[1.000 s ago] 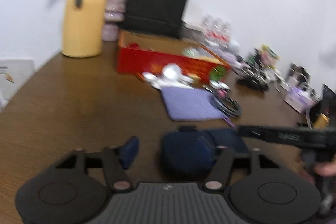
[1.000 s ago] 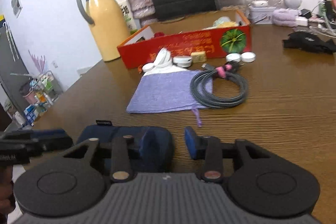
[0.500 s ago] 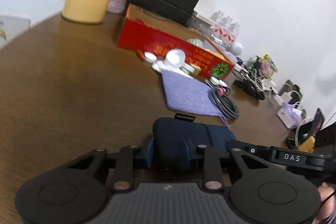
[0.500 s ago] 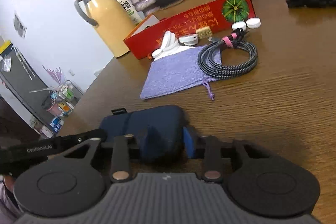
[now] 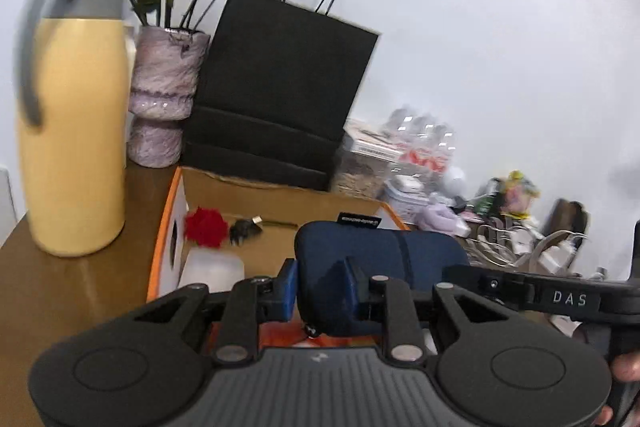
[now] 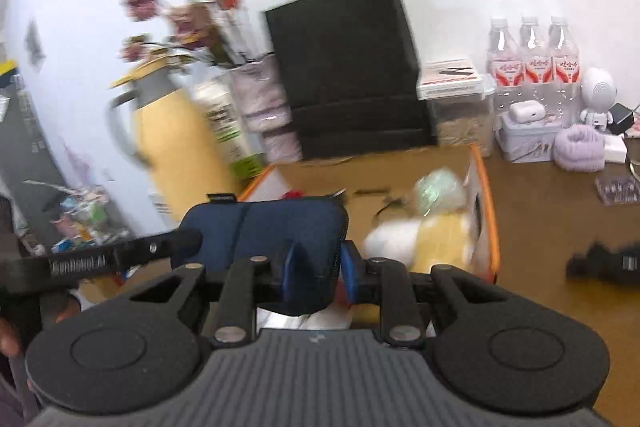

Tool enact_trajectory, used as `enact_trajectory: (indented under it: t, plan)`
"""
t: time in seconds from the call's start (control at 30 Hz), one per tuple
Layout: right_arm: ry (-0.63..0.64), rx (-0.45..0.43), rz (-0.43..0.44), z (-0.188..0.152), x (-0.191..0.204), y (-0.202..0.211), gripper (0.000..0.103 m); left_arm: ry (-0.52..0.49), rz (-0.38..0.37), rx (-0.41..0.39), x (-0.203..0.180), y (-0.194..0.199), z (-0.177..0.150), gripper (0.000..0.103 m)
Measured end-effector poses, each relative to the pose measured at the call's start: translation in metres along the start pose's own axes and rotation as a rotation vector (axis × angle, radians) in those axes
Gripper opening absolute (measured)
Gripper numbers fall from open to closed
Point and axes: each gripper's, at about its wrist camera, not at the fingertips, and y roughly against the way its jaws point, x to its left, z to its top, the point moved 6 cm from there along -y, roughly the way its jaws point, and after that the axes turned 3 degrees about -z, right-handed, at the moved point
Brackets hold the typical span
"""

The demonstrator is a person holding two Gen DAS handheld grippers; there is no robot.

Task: Organize objects
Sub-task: 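Carry the navy blue case into the cardboard box with both grippers and release, then withdraw both open grippers from the box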

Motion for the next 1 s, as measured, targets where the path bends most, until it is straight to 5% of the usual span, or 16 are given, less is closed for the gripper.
enact_trajectory:
  t: [0.2, 0.33, 0.4, 0.5, 0.73, 0.9, 0.93, 1.0]
  plan:
    - [-0.009, 0.243, -0.091, 0.007, -0.032, -0.095, 0.025, -0.060, 0.128, 0.231, 0.015, -0.079, -0.009, 0.024]
    - [0.010, 0.377, -0.055, -0.019, -0.032, -0.124, 0.056, -0.090, 0.093, 0.261, 0.022, -0.082, -0.025, 0.040]
    - [0.013, 0.339, -0.059, -0.017, -0.032, -0.121, 0.058, -0.102, 0.094, 0.224, 0.025, -0.072, -0.020, 0.041]
    - [-0.002, 0.247, -0.036, 0.006, -0.028, -0.099, 0.074, -0.110, 0.104, 0.148, 0.023, -0.051, 0.003, 0.051]
    - [0.050, 0.090, -0.084, 0.048, -0.012, -0.042, 0.081, -0.131, 0.113, 0.012, -0.001, 0.019, 0.036, 0.065]
    - [0.108, -0.032, -0.116, 0.001, 0.011, 0.024, 0.090, -0.236, 0.047, -0.100, -0.028, 0.096, -0.018, 0.095]
    - [0.117, -0.063, -0.112, -0.018, 0.016, 0.040, 0.099, -0.237, 0.044, -0.111, -0.031, 0.107, -0.036, 0.095]
    - [0.132, -0.112, -0.133, -0.061, 0.025, 0.067, 0.101, -0.192, 0.069, -0.085, -0.031, 0.127, -0.080, 0.095]
